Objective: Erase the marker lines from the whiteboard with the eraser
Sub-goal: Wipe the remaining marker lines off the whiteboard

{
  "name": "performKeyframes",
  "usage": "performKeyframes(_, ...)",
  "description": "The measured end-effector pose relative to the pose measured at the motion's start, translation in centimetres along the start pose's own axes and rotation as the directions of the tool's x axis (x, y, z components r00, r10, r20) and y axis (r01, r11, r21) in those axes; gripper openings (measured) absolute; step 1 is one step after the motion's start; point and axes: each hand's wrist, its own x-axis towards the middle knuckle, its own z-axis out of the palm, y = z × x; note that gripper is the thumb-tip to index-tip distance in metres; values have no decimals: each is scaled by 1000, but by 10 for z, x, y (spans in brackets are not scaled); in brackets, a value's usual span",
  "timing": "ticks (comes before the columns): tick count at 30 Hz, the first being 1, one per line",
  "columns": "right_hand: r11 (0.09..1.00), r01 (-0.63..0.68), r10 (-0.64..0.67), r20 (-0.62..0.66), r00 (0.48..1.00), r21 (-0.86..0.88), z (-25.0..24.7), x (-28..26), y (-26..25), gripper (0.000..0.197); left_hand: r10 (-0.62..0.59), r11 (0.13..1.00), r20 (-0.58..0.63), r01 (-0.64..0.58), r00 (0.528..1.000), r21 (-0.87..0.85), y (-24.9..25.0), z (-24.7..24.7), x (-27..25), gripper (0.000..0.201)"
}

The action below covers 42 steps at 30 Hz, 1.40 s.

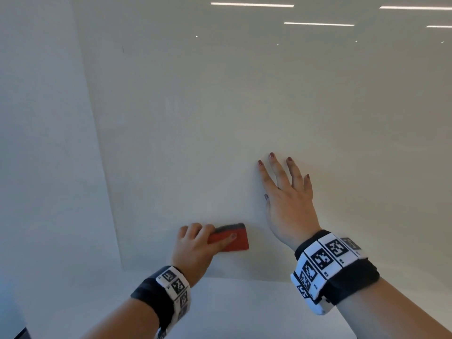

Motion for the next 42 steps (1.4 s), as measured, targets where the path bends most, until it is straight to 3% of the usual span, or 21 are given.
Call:
performKeyframes(4, 999, 25, -25, -17, 1000, -27, 0, -1, 4, 79, 158, 986, 188, -164, 970, 19, 23, 22, -16, 74)
performKeyframes(7, 996, 63, -65, -40, 997, -56, 1, -1, 10, 79, 198, 976, 201, -211, 959, 47, 24, 22, -17, 77)
performKeyframes(9, 995, 77, -81, -56, 995, -64, 1, 0, 12, 80, 161, 985, 121, -168, 980, 46, 21, 16, -5, 73)
performKeyframes(11, 995, 79, -82, -67, 994, -53, 1, 0, 11, 80, 46, 999, 1, -46, 999, 16, 20, 3, 18, 69)
performKeyframes(14, 996, 86, -86, -65, 994, -10, 0, 0, 11, 76, -62, 998, -103, 63, 993, 10, 12, -27, 53, 60)
performKeyframes(17, 995, 101, -100, -95, 990, 6, 0, 0, 16, 75, -96, 993, -110, 103, 989, 62, -3, -56, 72, 54)
performKeyframes(23, 993, 118, -117, -111, 987, -3, 0, 1, 20, 77, -210, 967, -116, 224, 971, 125, -29, -88, 92, 72)
performKeyframes(33, 992, 118, -122, -113, 986, -42, 0, 2, 19, 83, -393, 906, -209, 416, 896, 81, -65, -138, 146, 68)
performKeyframes(42, 1000, 14, -16, -128, 992, -16, 0, 7, -4, 80, -337, 931, -212, 358, 917, 66, -62, -135, 157, 67)
